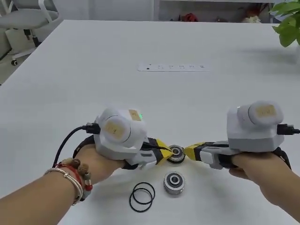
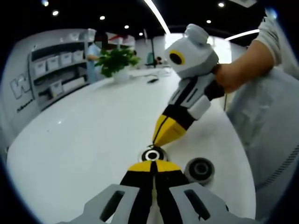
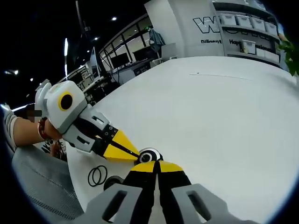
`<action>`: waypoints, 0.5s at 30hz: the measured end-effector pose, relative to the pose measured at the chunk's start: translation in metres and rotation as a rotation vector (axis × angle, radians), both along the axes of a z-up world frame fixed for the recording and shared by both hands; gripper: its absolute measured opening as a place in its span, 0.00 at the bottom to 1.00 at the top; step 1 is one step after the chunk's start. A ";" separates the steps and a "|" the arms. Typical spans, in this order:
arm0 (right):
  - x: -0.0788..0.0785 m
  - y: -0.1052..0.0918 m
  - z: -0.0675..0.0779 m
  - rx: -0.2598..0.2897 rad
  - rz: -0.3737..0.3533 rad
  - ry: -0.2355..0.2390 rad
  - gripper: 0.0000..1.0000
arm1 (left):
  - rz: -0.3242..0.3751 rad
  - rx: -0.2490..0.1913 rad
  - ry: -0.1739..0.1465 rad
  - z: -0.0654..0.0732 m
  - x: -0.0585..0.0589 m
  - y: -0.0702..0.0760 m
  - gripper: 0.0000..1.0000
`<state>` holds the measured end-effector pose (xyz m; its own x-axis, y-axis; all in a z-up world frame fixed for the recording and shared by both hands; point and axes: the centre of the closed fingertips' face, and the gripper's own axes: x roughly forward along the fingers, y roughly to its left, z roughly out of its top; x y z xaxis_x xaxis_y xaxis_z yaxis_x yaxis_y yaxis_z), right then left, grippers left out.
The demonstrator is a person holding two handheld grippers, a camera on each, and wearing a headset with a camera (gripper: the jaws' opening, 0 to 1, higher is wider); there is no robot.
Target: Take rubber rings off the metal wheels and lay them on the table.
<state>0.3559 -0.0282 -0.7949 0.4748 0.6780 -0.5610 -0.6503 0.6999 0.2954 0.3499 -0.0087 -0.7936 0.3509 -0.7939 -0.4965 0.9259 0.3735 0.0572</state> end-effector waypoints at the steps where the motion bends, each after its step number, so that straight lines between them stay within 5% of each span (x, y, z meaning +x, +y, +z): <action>1: 0.000 0.000 0.000 0.001 0.000 0.001 0.00 | 0.001 0.000 0.001 0.000 0.000 0.000 0.01; 15: -0.003 0.007 0.005 0.002 0.036 -0.015 0.00 | 0.005 -0.002 0.001 0.000 0.000 0.000 0.01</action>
